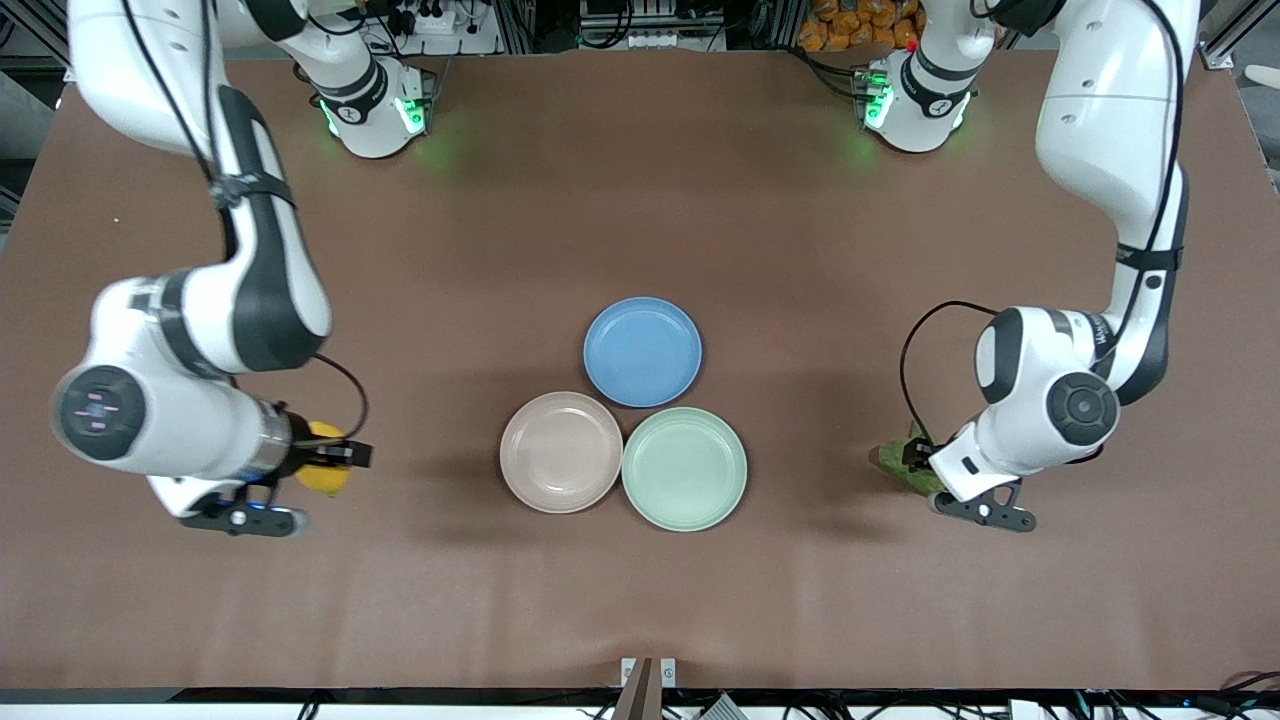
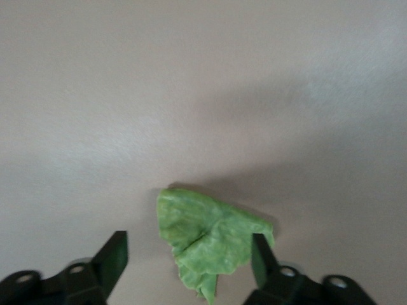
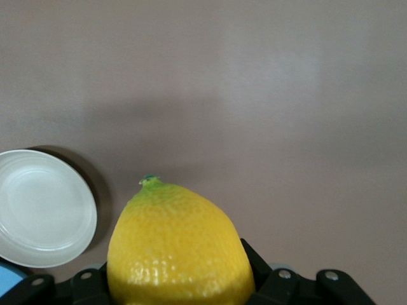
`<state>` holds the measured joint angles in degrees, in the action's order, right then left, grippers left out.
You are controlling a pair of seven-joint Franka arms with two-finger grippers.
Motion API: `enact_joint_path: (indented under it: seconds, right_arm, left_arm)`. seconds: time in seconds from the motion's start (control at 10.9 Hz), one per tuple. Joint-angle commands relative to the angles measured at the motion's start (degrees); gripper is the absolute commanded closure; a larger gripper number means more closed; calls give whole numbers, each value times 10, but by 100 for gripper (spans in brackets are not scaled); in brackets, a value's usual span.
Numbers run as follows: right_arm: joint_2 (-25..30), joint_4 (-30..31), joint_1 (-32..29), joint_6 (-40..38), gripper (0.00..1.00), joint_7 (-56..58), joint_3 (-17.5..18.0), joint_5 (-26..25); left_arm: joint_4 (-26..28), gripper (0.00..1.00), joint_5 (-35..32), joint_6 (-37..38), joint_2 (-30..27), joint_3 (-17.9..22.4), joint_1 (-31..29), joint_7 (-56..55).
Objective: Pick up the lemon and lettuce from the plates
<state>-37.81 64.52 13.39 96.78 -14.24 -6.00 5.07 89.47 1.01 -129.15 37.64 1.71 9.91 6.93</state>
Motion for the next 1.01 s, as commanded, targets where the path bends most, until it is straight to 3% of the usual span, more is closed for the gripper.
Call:
enact_joint_path:
  seconds: [0.0, 0.37, 0.74, 0.92]
  right_arm:
    - [31, 14, -28, -25, 62, 6, 2, -11]
    - [41, 16, -78, -43, 62, 60, 2, -11]
    - [52, 23, -112, -72, 61, 90, 2, -11]
    - [87, 75, -128, -65, 61, 101, 2, -11]
  left_arm:
    - [8, 0, -11, 27, -65, 4, -4, 1]
    - [-10, 0, -22, 68, -131, 6, -15, 3]
    - [-14, 0, -6, 162, -207, 7, -15, -50]
    - [-14, 0, -6, 211, -243, 7, -15, -75]
